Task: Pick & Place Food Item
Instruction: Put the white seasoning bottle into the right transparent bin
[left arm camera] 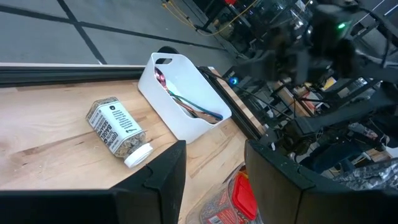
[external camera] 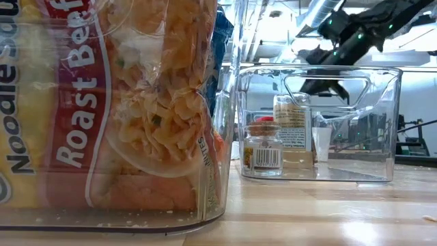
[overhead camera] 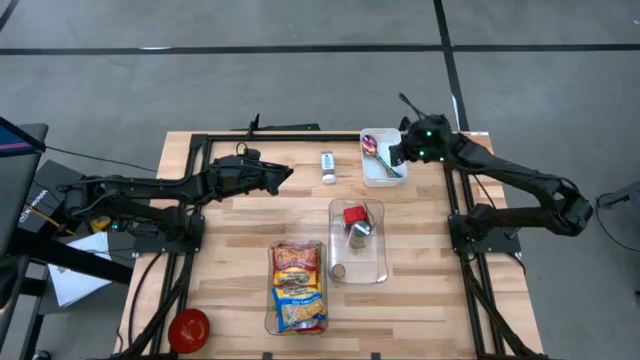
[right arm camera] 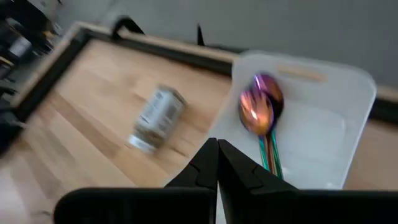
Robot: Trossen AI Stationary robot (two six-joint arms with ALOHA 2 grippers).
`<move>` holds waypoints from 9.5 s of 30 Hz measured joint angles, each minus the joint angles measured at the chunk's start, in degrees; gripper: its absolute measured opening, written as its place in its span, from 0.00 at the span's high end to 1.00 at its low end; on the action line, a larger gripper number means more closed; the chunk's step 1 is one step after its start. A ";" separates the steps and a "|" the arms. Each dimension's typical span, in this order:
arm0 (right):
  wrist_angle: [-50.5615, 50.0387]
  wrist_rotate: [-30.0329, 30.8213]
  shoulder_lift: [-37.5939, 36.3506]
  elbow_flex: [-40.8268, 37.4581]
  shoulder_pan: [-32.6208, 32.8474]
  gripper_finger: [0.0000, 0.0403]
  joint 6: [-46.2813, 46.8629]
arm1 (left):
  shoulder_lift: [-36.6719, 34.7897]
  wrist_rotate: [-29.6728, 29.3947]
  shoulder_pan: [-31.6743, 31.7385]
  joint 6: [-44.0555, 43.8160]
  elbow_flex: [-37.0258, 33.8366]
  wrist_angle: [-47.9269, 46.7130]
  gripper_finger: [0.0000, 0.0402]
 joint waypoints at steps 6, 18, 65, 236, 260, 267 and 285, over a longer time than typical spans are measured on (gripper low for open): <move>-0.23 -1.41 -5.08 2.25 0.00 0.92 0.25 | 0.00 0.00 0.00 0.07 0.00 0.00 0.61; -4.42 -1.44 -11.32 2.60 -0.04 0.46 3.99 | 0.00 -0.02 0.01 2.13 0.00 0.02 0.61; -7.80 -3.48 -15.25 2.60 0.48 0.44 9.11 | 46.25 -17.07 1.59 2.62 48.74 -24.99 0.49; -2.22 -17.92 -18.83 2.58 13.23 0.44 -20.86 | 39.61 18.17 4.56 72.63 61.29 -59.05 0.53; 12.94 -4.85 -2.90 11.08 27.88 0.23 -24.27 | 35.52 11.42 -6.22 64.06 61.33 -55.78 0.53; 7.58 -4.47 1.56 15.27 27.87 0.17 -25.95 | 35.52 11.47 -6.34 64.06 61.33 -54.75 0.53; 0.40 -1.38 1.85 16.57 30.75 0.17 -26.08 | 34.56 9.86 -6.34 63.10 61.33 -52.05 0.53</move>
